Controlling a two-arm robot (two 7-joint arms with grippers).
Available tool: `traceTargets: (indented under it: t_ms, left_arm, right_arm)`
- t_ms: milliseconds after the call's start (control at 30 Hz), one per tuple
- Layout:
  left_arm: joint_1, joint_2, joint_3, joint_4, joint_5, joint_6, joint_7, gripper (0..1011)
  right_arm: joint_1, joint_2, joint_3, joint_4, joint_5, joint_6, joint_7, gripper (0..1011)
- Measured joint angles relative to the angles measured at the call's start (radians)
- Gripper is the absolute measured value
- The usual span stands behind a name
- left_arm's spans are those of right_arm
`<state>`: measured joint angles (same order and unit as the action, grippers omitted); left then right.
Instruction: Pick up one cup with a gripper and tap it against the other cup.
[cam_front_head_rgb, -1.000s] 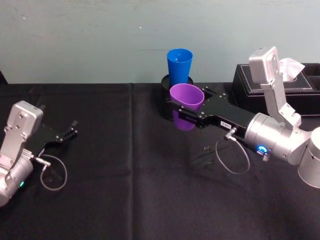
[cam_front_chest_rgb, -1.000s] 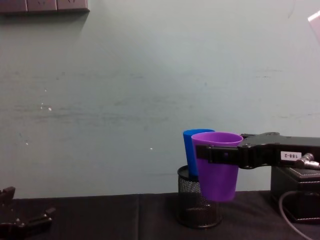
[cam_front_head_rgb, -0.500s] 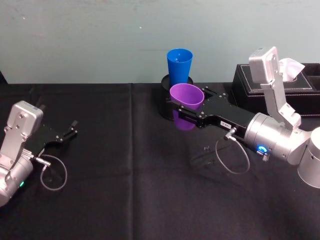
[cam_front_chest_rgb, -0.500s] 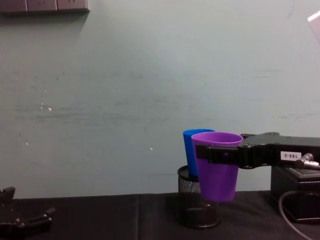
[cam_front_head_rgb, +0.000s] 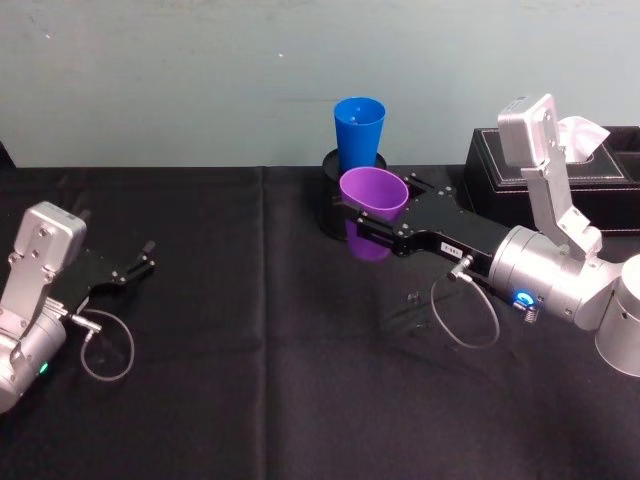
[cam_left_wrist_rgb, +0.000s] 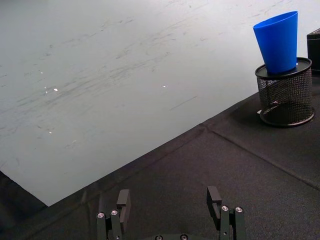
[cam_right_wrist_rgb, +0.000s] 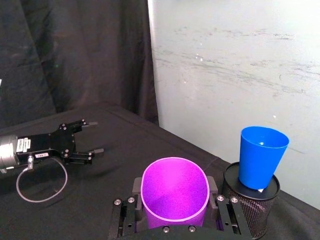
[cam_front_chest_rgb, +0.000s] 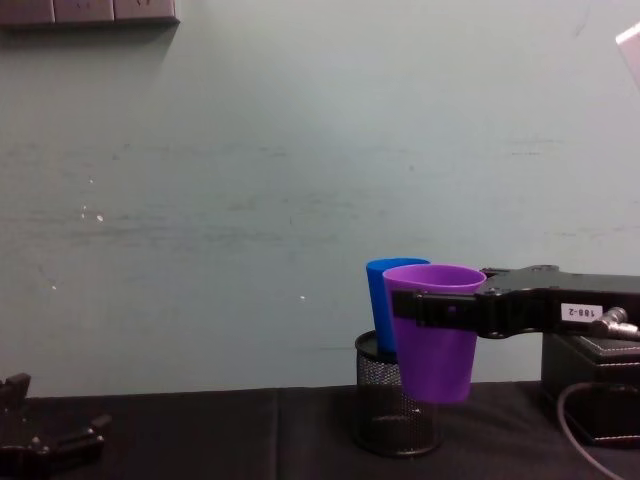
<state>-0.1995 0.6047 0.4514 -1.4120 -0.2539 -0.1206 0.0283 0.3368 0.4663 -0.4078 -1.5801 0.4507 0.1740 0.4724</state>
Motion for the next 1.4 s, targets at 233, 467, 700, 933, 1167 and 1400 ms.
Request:
traceTargets:
  t_ms: [233,467,700,933,1167,1400]
  left_arm:
    - [0.000,0.000,0.000,0.000,0.000,0.000,0.000,1000]
    - [0.000,0.000,0.000,0.000,0.000,0.000,0.000,1000]
    - [0.000,0.000,0.000,0.000,0.000,0.000,0.000,1000]
    - [0.000,0.000,0.000,0.000,0.000,0.000,0.000,1000]
    - [0.000,0.000,0.000,0.000,0.000,0.000,0.000,1000]
    - [0.000,0.000,0.000,0.000,0.000,0.000,0.000,1000]
  right_arm:
    - [0.000,0.000,0.000,0.000,0.000,0.000,0.000,723]
    - [0.000,0.000,0.000,0.000,0.000,0.000,0.000,723]
    - [0.000,0.000,0.000,0.000,0.000,0.000,0.000,723]
    - [0.000,0.000,0.000,0.000,0.000,0.000,0.001,723]
    - [0.000,0.000,0.000,0.000,0.000,0.000,0.001,723]
    - [0.000,0.000,0.000,0.000,0.000,0.000,0.001,723]
